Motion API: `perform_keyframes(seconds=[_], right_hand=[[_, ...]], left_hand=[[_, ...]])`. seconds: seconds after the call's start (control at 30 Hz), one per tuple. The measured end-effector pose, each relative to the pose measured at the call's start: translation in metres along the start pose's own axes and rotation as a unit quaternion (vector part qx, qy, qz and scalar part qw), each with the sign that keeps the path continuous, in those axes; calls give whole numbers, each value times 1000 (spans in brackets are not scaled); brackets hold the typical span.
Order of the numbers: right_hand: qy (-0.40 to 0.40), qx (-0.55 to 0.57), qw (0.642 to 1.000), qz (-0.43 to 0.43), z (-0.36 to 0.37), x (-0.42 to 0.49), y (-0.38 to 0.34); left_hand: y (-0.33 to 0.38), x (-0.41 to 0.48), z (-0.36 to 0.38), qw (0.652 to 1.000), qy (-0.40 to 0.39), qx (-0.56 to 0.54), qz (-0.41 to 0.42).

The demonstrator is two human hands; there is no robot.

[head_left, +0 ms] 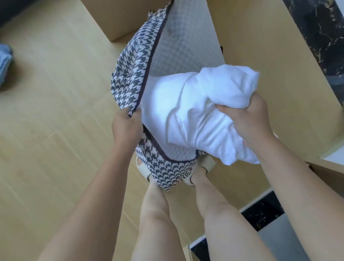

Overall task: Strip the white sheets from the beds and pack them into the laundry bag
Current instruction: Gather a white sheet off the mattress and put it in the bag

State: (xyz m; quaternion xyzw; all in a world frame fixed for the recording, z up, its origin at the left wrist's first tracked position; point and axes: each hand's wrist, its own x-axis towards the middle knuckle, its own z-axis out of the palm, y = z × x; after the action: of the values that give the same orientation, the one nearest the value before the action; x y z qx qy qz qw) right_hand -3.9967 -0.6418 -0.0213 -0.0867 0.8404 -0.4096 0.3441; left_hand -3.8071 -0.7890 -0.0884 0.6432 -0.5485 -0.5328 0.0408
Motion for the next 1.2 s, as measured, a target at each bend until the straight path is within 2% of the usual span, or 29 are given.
perform_keyframes(seconds=[0.13,0.2,0.3,0.4,0.57,0.73,0.83,0.9,0.97,1.03,1.13,1.2], right_hand=[[-12,-138,987,-77,32,6,-9],[-30,-205,974,-96,41,8,-9],[-38,-282,953,-99,44,8,-5],[-30,-344,935,-78,41,3,0],[-41,-395,913,-91,47,-10,-11],[-71,-305,942,-124,68,-13,-34],[-113,-300,930,-180,94,-11,-41],[-142,-325,913,-203,112,-5,-39],[-187,-390,876,-214,132,3,-32],[-248,-498,795,-243,152,6,-22],[-319,-594,676,-298,176,1,-5],[-336,-629,633,-302,184,0,8]], left_hand=[[-17,13,-50,985,140,-84,-46],[-30,18,-68,979,180,-65,-77],[-44,24,-78,977,190,14,-95],[-45,26,-80,976,154,109,-109],[-38,22,-58,963,8,265,-57],[-42,26,-40,965,-83,238,-66],[-41,30,-45,968,-93,214,-96],[-39,35,-56,978,-81,145,-124],[-36,42,-68,986,-73,42,-141],[-33,48,-74,989,-64,5,-136],[-35,50,-69,985,-76,98,-120],[-43,43,-63,965,-97,218,-111]])
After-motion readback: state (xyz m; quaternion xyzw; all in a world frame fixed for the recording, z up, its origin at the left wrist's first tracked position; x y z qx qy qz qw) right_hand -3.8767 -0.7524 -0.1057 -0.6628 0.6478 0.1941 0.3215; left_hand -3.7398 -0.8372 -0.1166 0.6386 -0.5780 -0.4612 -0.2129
